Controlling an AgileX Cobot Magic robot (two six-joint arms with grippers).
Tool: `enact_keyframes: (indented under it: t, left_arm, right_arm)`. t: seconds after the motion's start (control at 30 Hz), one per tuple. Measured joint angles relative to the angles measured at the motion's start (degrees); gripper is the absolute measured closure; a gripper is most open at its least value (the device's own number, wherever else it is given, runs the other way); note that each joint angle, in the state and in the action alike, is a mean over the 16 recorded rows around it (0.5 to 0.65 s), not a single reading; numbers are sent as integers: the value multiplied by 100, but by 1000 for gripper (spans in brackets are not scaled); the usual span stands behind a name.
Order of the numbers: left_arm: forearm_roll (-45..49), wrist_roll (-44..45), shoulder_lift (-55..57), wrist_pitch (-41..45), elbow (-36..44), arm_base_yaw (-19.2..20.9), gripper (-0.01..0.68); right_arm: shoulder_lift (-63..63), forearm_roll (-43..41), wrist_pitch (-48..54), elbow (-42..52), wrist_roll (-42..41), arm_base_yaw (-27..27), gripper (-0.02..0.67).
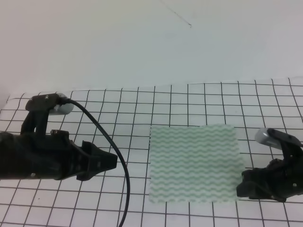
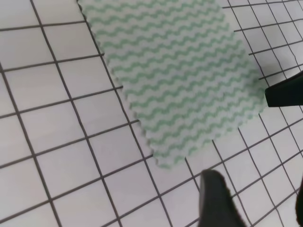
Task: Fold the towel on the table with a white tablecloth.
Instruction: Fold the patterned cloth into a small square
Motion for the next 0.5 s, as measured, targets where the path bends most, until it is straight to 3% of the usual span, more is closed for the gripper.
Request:
enact_keyframes:
  t: [0.27,0.5]
  left_arm:
    - [0,6,0,11,0,0,337]
    - [0,2,0,20,0,0,337]
  right_arm:
    - [0,154,-49,2,103,0,354]
    - [0,165,-39,2,149,0,403]
